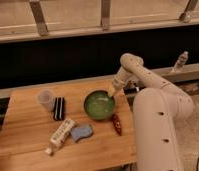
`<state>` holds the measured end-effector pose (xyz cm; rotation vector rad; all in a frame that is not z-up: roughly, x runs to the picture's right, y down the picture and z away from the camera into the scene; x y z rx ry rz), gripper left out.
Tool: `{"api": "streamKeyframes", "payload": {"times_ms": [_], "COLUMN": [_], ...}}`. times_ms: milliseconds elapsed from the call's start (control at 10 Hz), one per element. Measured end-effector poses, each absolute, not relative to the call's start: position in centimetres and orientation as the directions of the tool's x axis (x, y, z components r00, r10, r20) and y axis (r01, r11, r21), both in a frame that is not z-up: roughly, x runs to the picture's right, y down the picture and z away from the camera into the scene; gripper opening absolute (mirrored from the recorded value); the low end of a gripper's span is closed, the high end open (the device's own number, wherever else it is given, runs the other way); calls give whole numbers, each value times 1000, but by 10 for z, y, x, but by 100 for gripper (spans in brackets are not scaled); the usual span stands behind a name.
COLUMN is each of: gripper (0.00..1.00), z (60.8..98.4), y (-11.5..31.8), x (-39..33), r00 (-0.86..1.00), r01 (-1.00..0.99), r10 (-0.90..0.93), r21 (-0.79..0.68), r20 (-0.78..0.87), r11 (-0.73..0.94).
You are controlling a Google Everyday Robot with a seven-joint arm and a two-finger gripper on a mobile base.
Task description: Drag the ceramic bowl in a circle
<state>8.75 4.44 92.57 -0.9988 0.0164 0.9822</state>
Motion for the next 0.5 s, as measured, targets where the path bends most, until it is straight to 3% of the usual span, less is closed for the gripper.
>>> {"api": "streamKeyframes", "payload": {"times_ms": [500], "gripper": [0], "z": [930], "y": [79], "x": [130], "r00": [511], "r01": [-751], "r10": [693], "r21": [-657], "r20": [-508], "r11": [72]}}
